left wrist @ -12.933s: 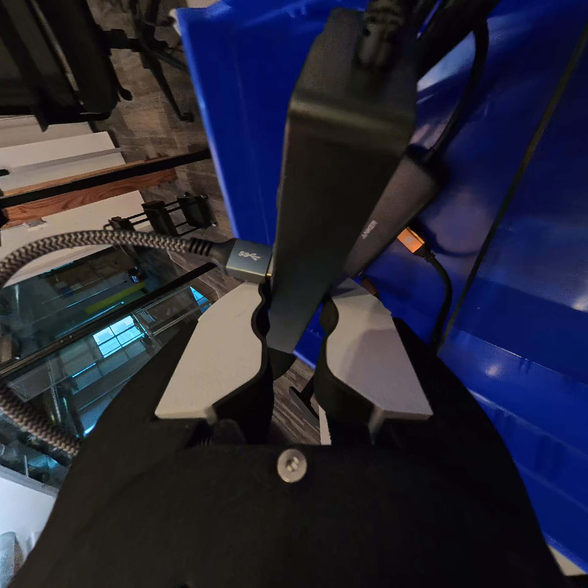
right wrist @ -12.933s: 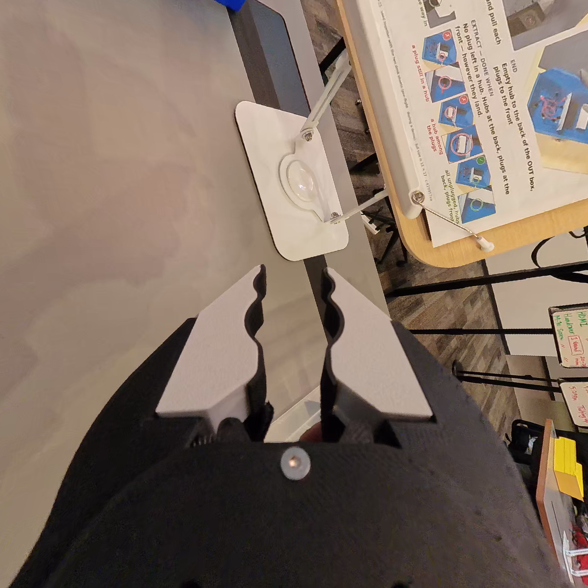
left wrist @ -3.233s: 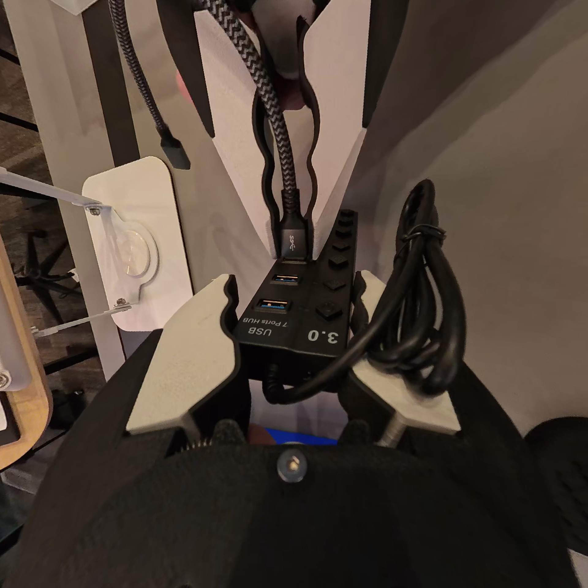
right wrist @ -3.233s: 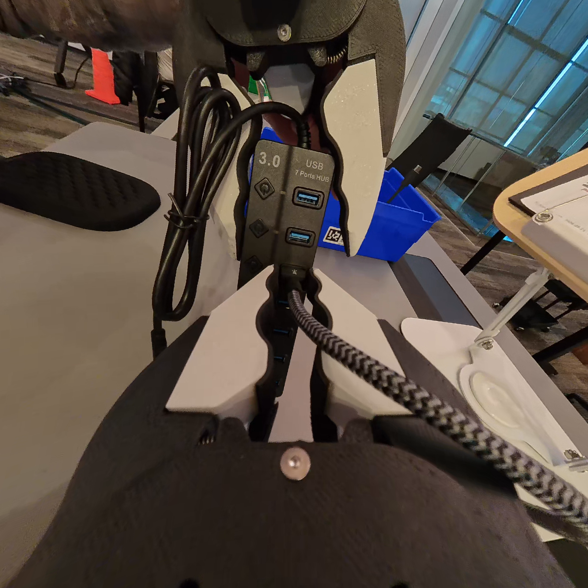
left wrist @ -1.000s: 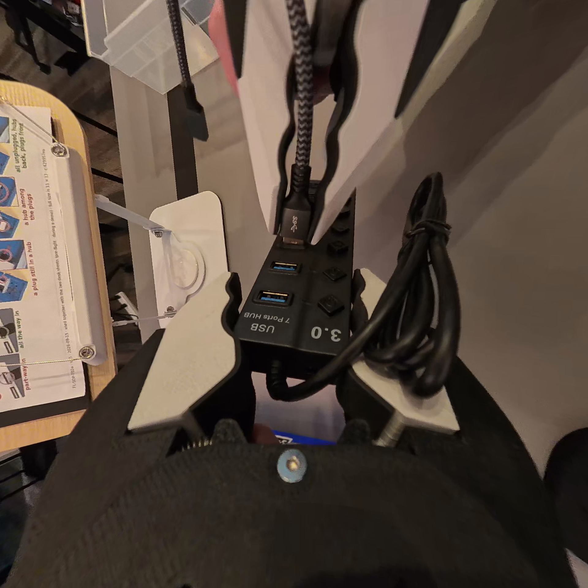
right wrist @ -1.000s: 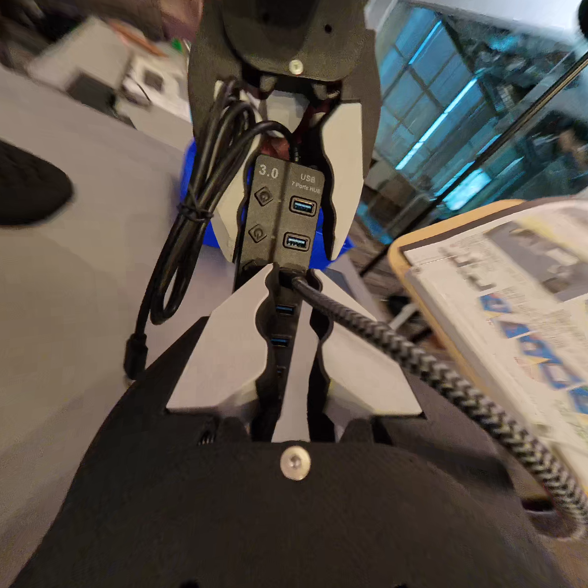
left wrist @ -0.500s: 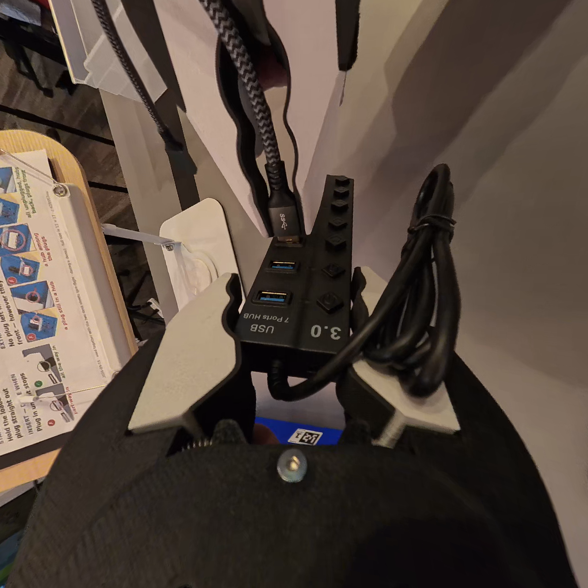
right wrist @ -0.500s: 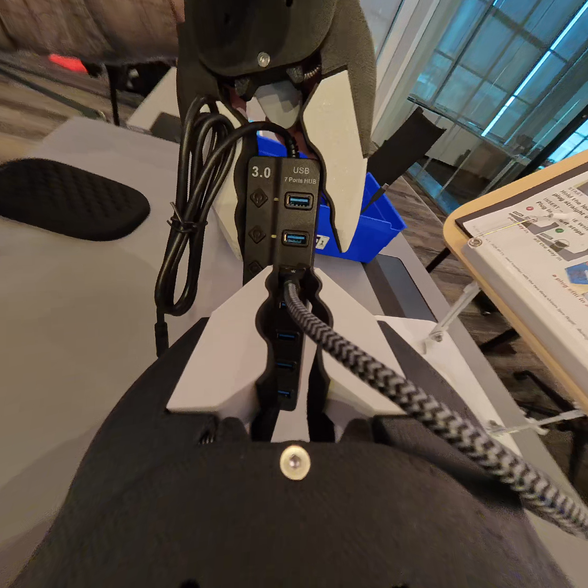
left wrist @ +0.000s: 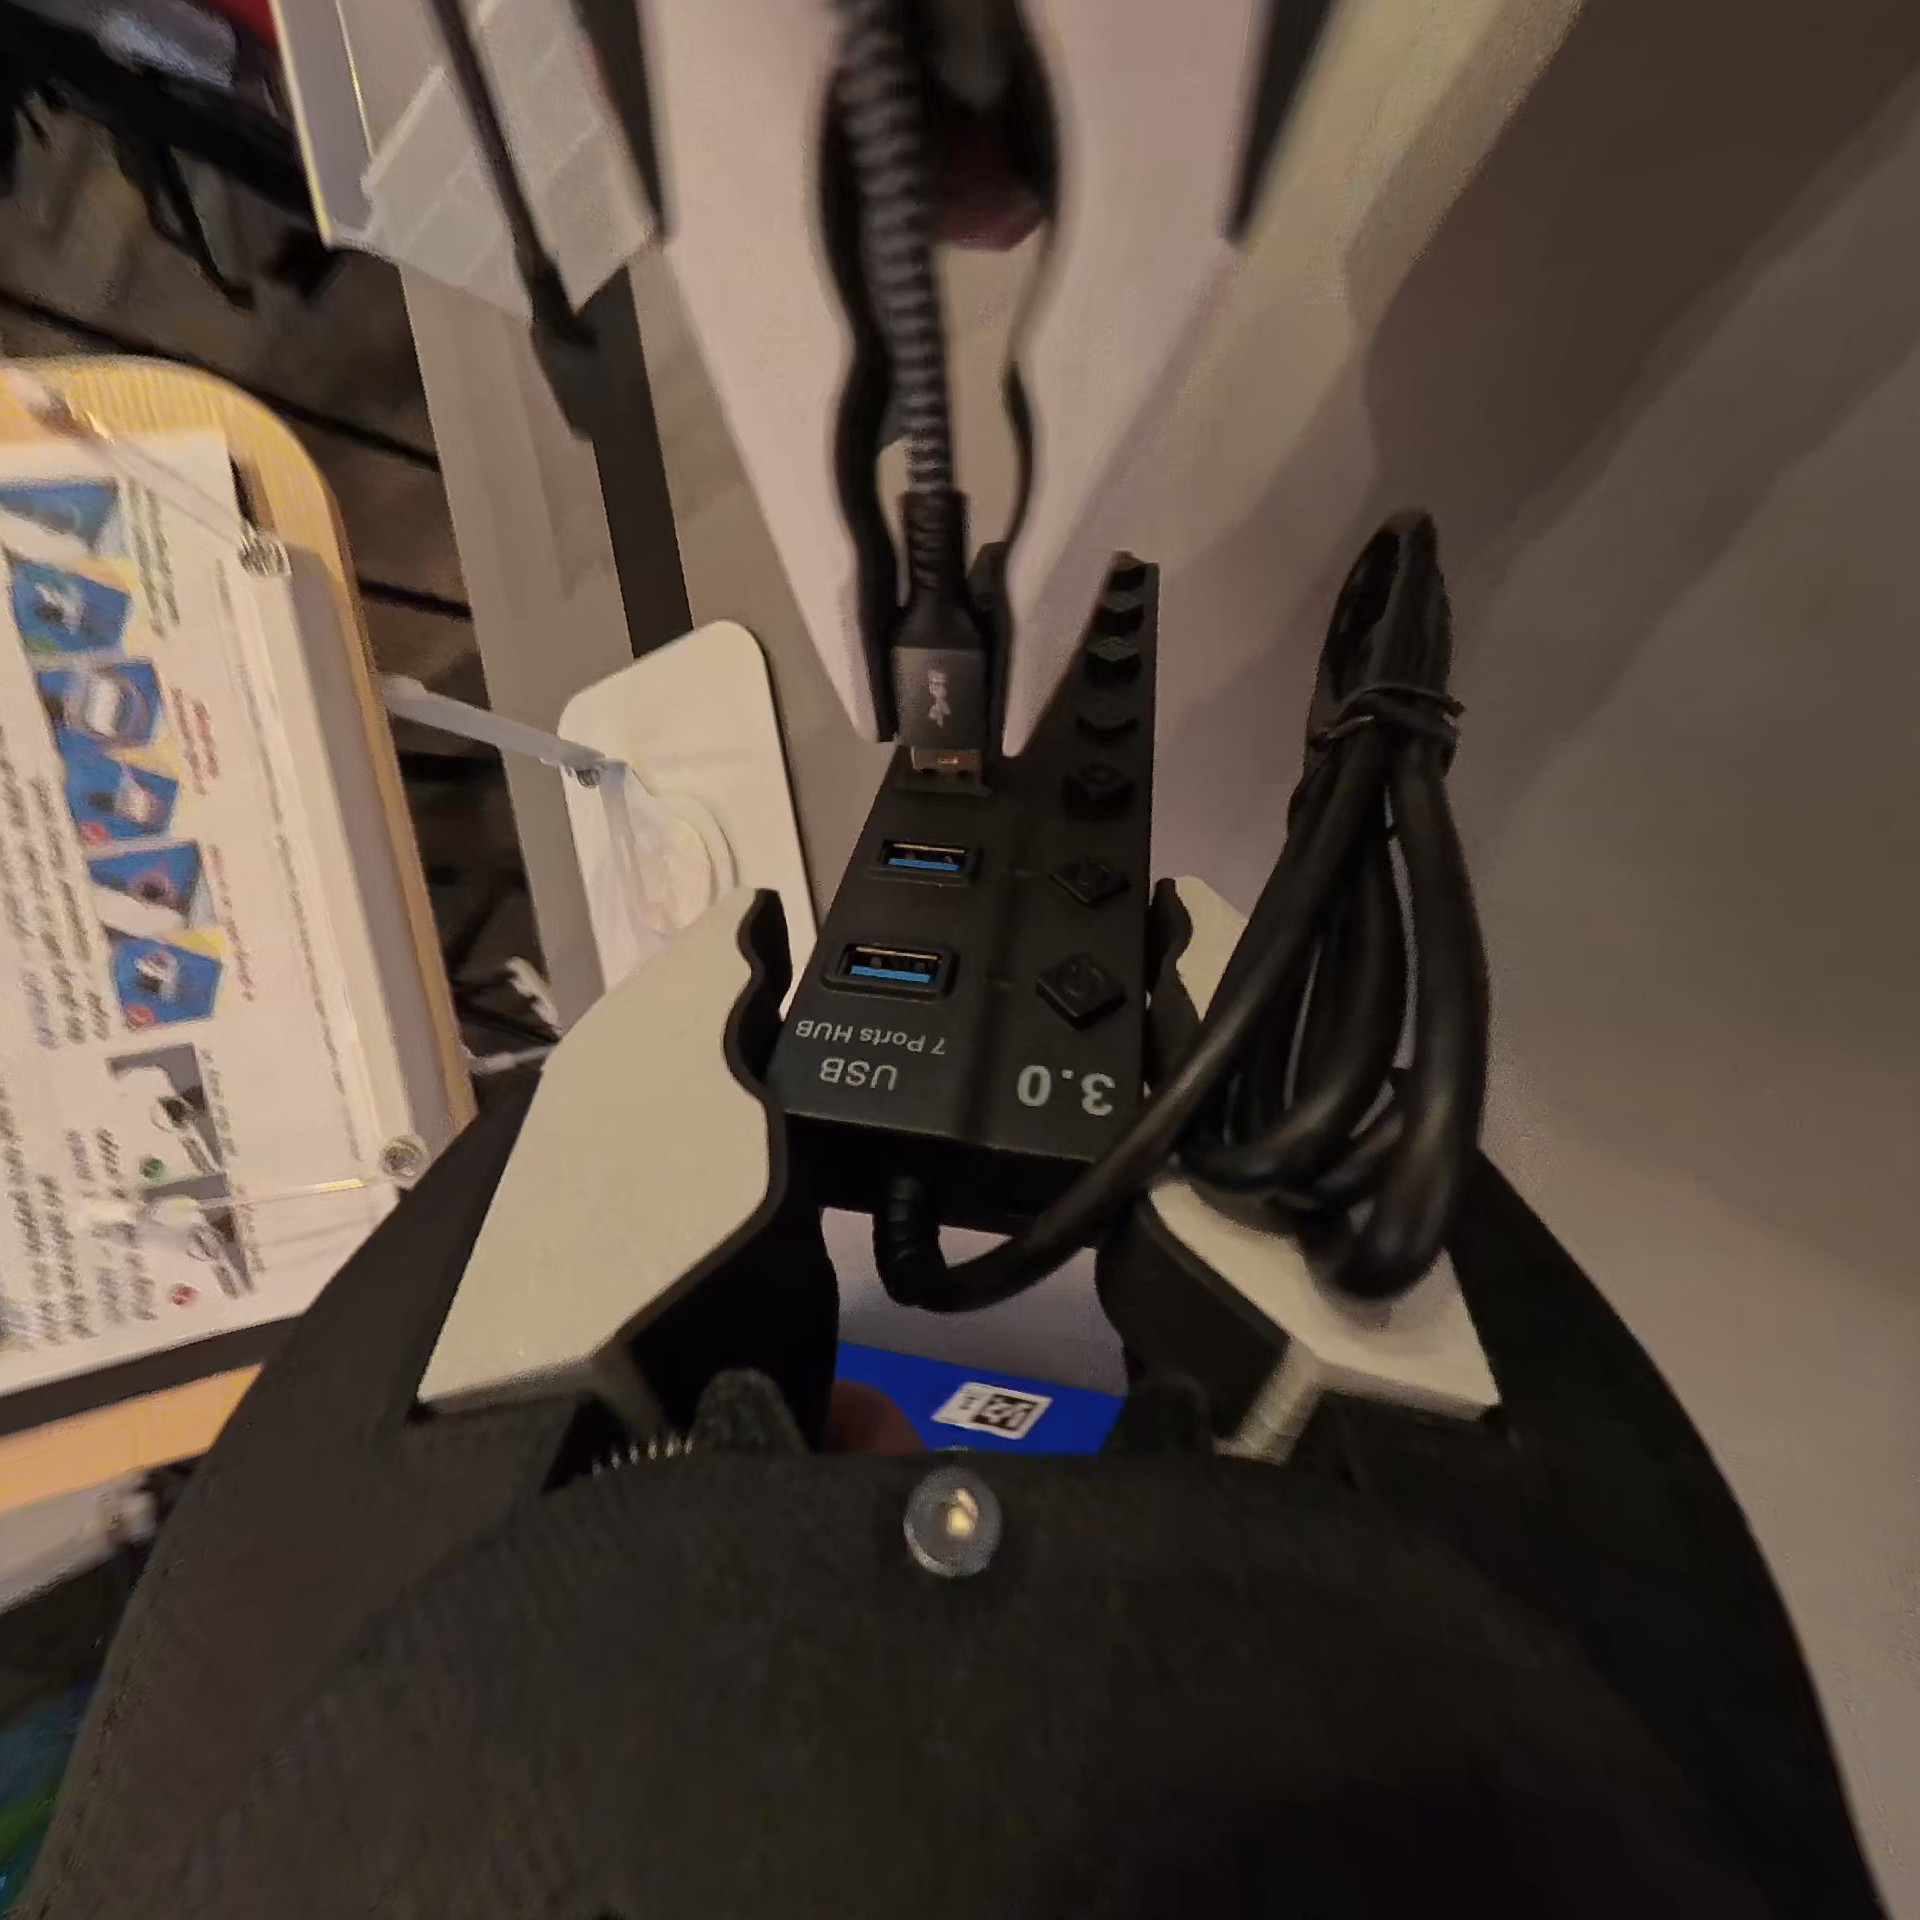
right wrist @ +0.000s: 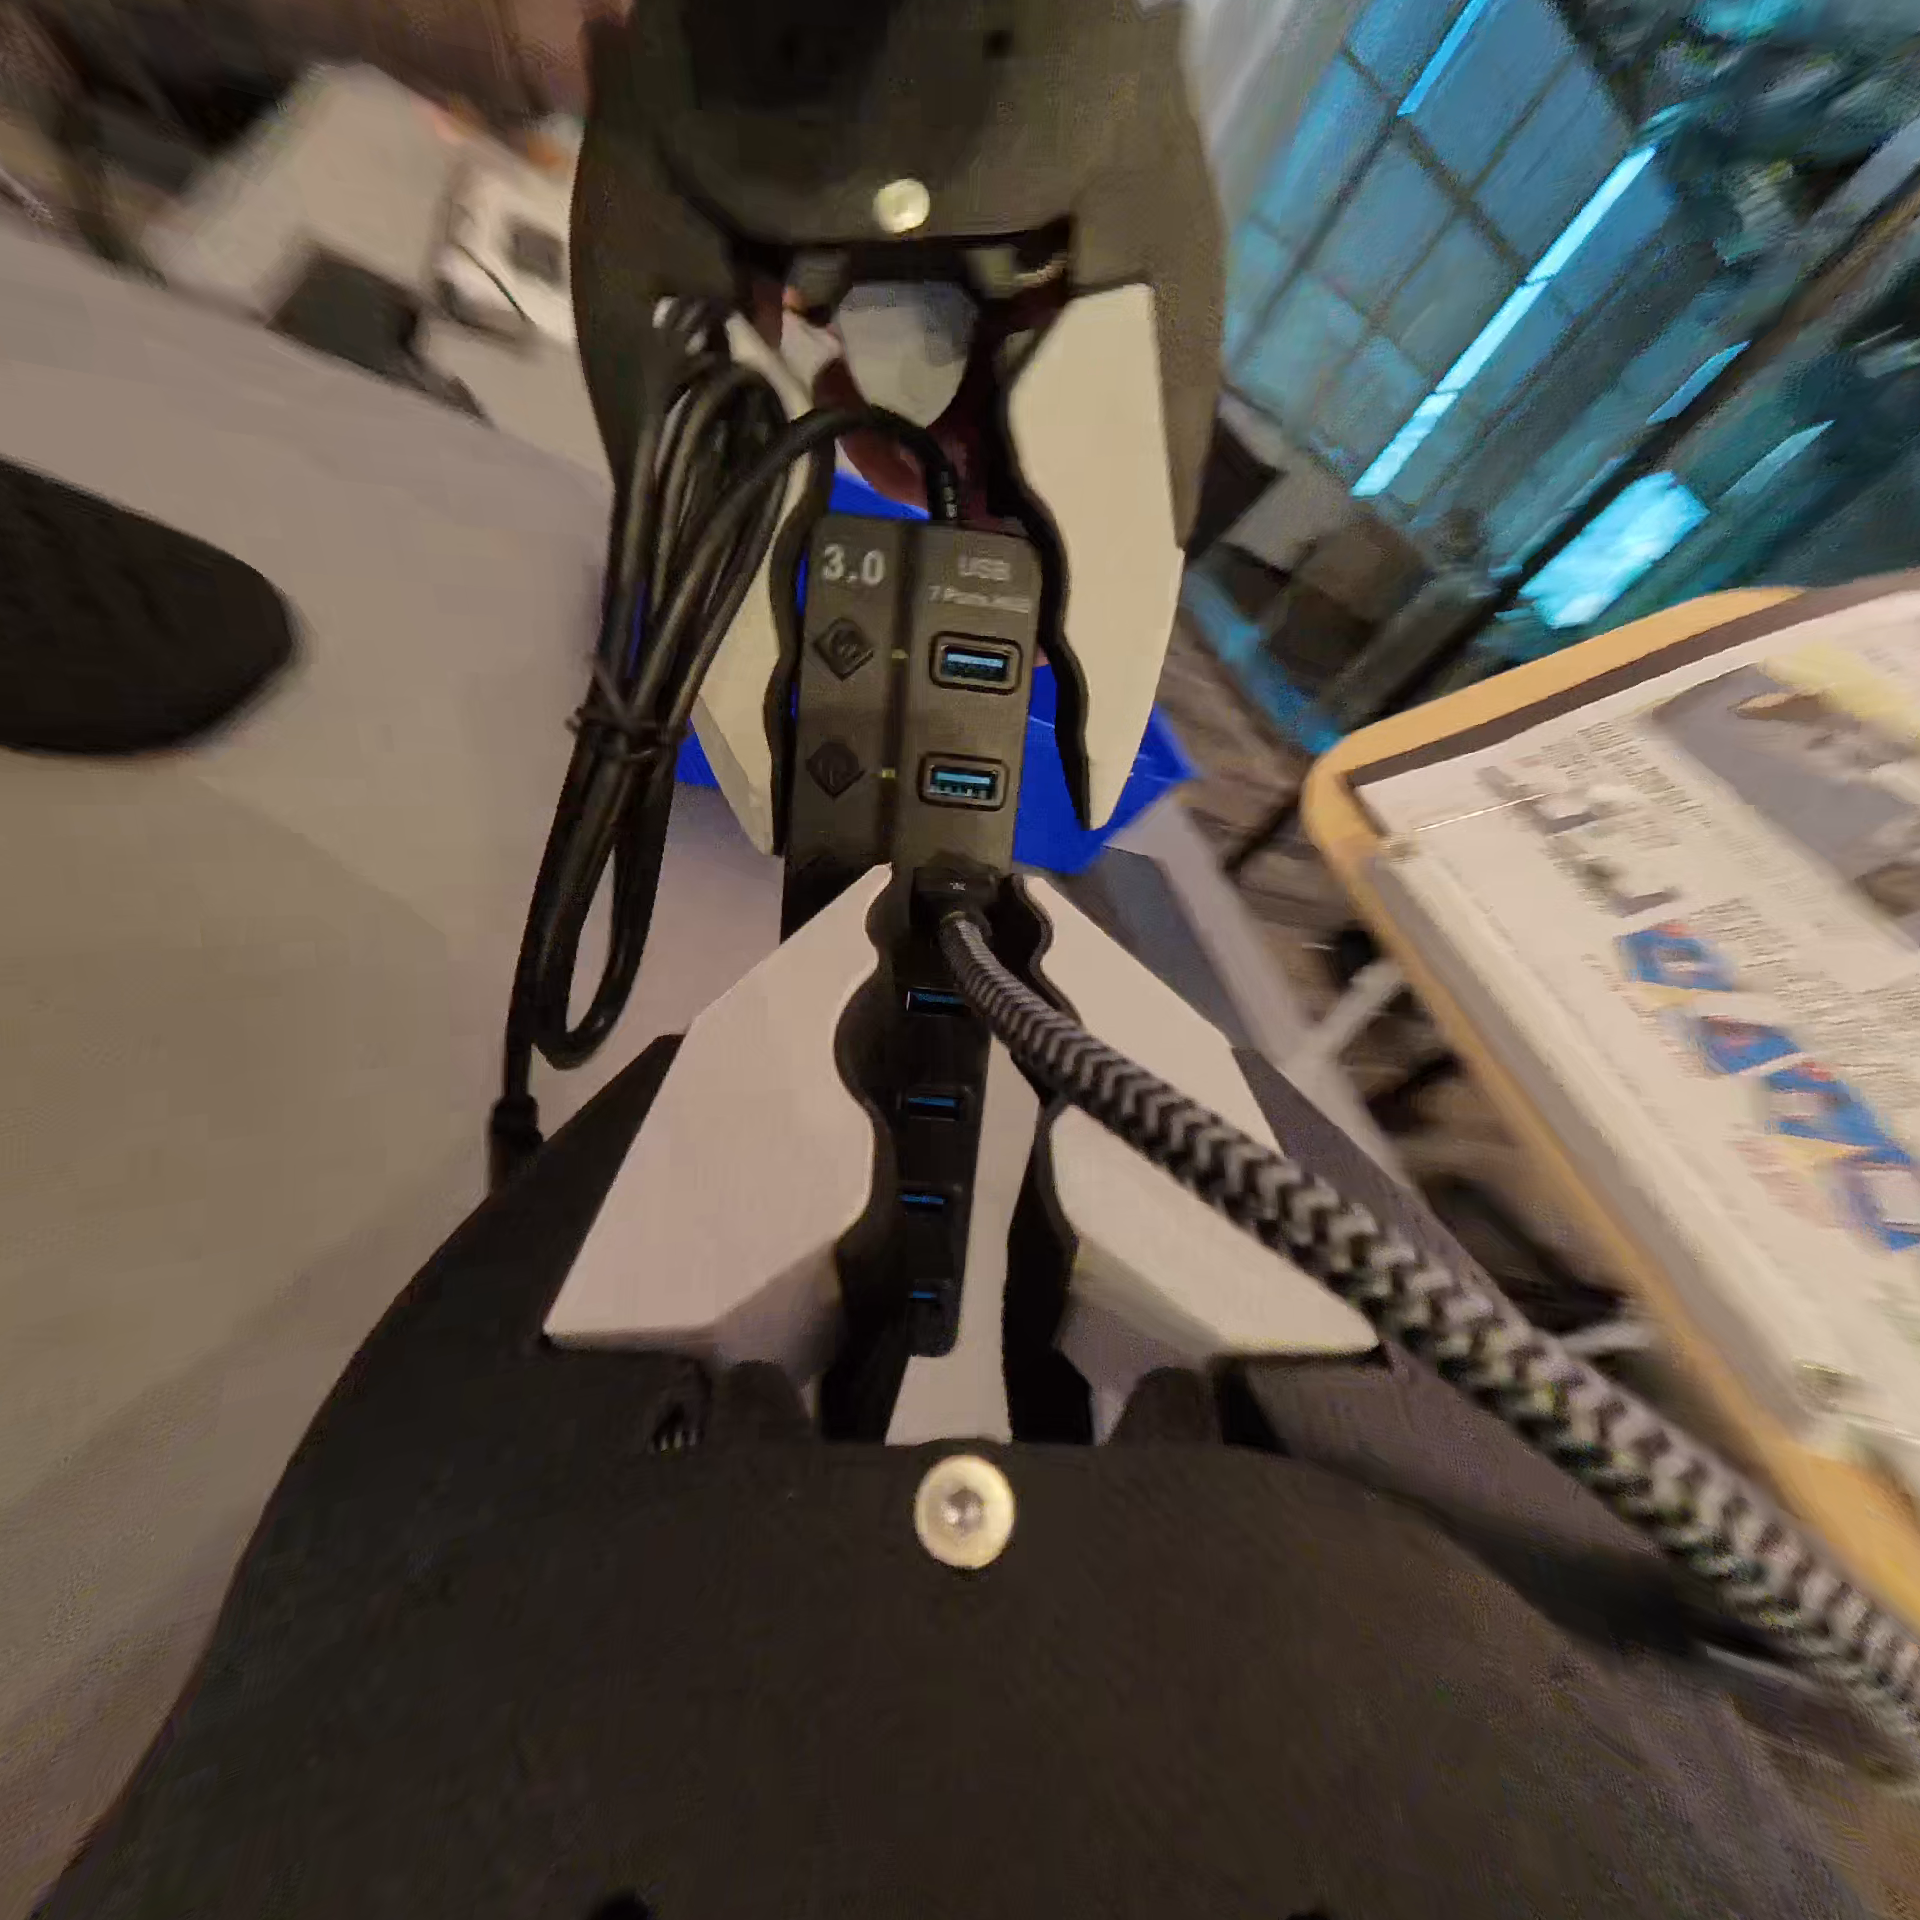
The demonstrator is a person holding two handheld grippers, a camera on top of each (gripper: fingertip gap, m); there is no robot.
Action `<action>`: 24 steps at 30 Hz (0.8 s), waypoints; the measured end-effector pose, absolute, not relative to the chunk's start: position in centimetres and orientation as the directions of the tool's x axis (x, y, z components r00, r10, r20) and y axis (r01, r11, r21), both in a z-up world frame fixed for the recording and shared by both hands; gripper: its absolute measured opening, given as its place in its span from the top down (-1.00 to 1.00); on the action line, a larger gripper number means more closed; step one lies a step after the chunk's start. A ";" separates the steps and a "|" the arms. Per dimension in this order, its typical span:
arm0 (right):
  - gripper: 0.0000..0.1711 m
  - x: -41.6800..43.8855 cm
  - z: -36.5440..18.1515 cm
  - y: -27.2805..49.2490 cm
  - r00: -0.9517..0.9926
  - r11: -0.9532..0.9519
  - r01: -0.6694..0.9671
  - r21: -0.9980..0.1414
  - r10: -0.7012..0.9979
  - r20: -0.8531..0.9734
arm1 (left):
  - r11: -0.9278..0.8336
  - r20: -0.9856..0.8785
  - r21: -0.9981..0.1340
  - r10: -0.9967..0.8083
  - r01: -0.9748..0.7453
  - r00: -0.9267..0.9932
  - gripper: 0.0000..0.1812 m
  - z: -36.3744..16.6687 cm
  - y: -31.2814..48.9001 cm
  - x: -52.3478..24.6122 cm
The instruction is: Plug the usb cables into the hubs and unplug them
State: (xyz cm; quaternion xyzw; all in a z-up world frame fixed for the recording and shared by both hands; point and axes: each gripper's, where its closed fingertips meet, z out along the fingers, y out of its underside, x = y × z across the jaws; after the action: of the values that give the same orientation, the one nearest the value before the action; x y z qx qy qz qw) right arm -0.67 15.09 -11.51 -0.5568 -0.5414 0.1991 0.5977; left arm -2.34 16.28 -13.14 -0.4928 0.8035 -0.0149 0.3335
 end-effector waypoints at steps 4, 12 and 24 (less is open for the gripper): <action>0.84 -0.3 -12.0 14.4 0.253 0.194 0.268 -0.944 0.931 0.263 | 0.585 -0.569 -0.285 -0.741 -0.759 -0.357 0.31 -13.4 15.5 -1.9; 0.84 0.6 -9.3 15.5 0.389 0.386 0.460 -0.800 0.722 0.572 | 0.468 -0.542 -0.279 -0.798 -0.838 -0.265 0.30 -14.8 18.1 -4.2; 0.84 6.0 -9.4 15.0 0.295 0.035 0.359 -0.933 0.944 0.149 | 0.411 -0.670 -0.410 -0.742 -0.814 -0.037 0.29 -12.1 20.0 -4.5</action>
State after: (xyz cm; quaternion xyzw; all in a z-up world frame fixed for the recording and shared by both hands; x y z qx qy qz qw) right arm 6.03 15.02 -9.38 -0.6302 -0.5167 0.2922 0.5005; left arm -4.50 19.98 -12.14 -0.5411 0.7189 0.0419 0.4344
